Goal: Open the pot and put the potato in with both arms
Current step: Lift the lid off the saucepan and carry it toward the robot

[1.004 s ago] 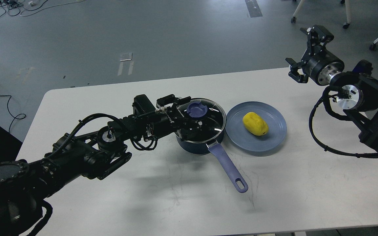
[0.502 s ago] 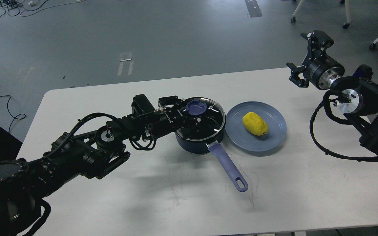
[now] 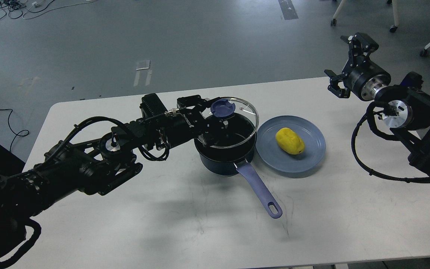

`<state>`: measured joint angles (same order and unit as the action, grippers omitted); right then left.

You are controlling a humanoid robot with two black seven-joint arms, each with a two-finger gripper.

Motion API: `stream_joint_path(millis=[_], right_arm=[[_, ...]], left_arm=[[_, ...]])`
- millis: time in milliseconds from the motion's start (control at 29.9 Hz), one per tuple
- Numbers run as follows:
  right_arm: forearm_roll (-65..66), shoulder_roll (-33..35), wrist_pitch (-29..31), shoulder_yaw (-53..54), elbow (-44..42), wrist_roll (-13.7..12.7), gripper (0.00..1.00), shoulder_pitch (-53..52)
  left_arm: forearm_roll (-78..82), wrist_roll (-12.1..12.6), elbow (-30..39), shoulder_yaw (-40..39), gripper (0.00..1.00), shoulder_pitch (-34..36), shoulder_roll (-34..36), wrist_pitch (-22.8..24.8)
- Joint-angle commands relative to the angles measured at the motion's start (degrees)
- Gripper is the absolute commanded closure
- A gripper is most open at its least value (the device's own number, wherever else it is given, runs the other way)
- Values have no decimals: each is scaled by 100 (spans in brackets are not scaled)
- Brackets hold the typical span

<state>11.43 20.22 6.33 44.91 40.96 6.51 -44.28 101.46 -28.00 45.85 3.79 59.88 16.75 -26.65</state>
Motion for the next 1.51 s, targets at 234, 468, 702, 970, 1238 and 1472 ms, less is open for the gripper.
stream_joint_path(millis=[234, 468, 702, 970, 1238, 1472], right_arm=[[0, 9, 0, -9, -18, -9, 0, 7], [0, -9, 0, -9, -9, 0, 0, 7], [0, -9, -61, -114, -18, 0, 0, 7], [0, -26, -62, -123, -18, 0, 0, -80], [0, -26, -70, -123, -18, -9, 0, -89], [0, -26, -70, -123, -18, -9, 0, -160]], left_arm=[[-12, 0, 12, -10, 68, 199, 662, -135], [-196, 0, 12, -10, 68, 182, 1163, -135], [-346, 0, 12, -1, 68, 94, 1506, -135], [-364, 0, 3, -1, 68, -468, 1875, -135], [-434, 0, -85, -1, 68, -917, 2007, -135], [-566, 0, -93, -1, 68, -1084, 2060, -135]])
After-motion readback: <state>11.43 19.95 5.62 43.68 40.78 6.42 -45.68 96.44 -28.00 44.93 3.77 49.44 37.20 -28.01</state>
